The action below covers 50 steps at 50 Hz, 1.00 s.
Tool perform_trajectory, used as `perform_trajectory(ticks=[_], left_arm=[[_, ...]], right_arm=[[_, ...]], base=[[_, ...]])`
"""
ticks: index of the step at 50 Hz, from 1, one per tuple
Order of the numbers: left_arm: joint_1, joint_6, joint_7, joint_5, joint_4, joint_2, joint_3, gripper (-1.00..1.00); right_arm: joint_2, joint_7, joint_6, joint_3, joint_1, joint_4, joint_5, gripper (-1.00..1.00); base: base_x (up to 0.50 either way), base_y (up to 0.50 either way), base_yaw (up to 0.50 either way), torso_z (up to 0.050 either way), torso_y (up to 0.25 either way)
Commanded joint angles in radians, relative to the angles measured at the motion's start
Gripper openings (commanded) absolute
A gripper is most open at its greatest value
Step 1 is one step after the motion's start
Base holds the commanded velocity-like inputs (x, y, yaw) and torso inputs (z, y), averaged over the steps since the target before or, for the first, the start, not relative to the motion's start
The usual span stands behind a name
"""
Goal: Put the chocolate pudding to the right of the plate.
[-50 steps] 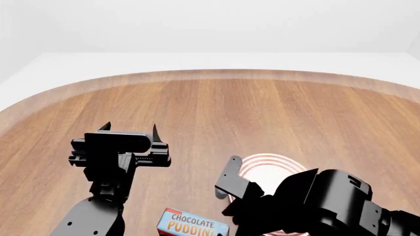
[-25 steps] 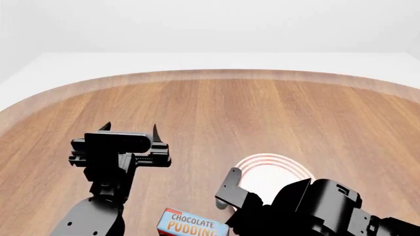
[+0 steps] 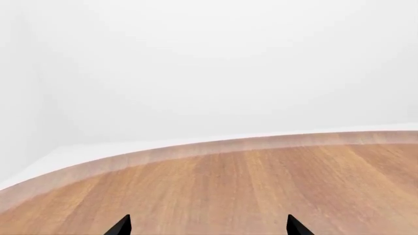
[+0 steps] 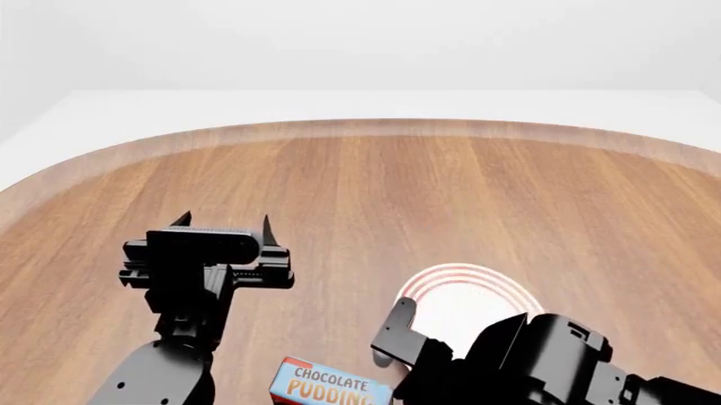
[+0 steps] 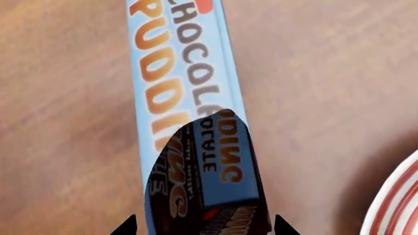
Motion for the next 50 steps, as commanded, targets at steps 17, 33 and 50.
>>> perform_trajectory(ticks=[17, 33, 50], left_arm=[[0.002, 0.009, -0.011, -0.01, -0.004, -0.008, 0.005, 1.0], [0.001, 0.009, -0.018, -0.018, 0.001, -0.013, 0.006, 1.0], [-0.004, 0.008, -0.024, -0.025, 0.0, -0.018, 0.008, 1.0]], right_arm=[[0.007, 0.022, -0.02, 0.005, -0.001, -0.008, -0.004, -1.0], [0.06, 0.033, -0.001, 0.038, 0.034, -0.142, 0.044, -1.0], [0.089, 0.065, 0.026, 0.085, 0.069, -0.165, 0.083, -1.0]], base=[[0.0, 0.0, 0.0, 0.0, 0.0], [0.0, 0.0, 0.0, 0.0, 0.0], [0.0, 0.0, 0.0, 0.0, 0.0]])
